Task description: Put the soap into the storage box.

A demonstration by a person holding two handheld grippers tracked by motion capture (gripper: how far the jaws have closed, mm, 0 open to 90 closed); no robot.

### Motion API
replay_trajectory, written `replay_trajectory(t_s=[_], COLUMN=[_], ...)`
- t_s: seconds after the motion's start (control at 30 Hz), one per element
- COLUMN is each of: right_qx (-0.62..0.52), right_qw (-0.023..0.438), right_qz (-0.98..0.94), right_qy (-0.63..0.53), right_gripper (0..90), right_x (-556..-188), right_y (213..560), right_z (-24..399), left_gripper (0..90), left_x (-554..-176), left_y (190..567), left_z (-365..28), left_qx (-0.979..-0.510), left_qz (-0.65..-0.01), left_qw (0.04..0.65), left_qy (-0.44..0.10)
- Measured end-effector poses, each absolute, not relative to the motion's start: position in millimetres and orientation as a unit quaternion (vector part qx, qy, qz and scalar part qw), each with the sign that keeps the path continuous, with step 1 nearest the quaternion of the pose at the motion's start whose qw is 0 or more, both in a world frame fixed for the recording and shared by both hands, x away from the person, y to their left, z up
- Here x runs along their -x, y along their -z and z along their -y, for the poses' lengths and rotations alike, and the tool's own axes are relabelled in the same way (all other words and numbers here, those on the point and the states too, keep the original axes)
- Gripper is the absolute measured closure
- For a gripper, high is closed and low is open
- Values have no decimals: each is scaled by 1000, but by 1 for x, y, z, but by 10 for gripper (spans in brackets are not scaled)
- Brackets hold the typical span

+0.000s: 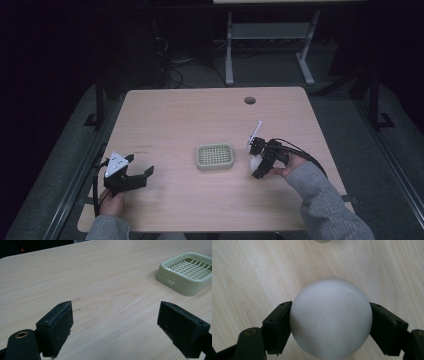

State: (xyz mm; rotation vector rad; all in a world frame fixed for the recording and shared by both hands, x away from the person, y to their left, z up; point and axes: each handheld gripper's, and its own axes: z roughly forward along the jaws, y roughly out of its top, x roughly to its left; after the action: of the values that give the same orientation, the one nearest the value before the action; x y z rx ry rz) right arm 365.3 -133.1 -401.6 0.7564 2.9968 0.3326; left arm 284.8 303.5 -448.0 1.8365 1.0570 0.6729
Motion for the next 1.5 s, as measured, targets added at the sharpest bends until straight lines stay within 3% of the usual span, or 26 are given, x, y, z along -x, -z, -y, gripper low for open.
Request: replay_trajectory(t_s=[1.5], right_qx=[-205], right_qw=[15], right_qz=[-973], right_qy=[-109], right_gripper=[240], right_x=[-387], right_y=[384], right_z=[88], left_gripper=[128], left_x=[-285], left_y=[447], left_z=[-306], left_qx=[-739], left_qz=[-427], left_qw=[444], left_qy=[-273])
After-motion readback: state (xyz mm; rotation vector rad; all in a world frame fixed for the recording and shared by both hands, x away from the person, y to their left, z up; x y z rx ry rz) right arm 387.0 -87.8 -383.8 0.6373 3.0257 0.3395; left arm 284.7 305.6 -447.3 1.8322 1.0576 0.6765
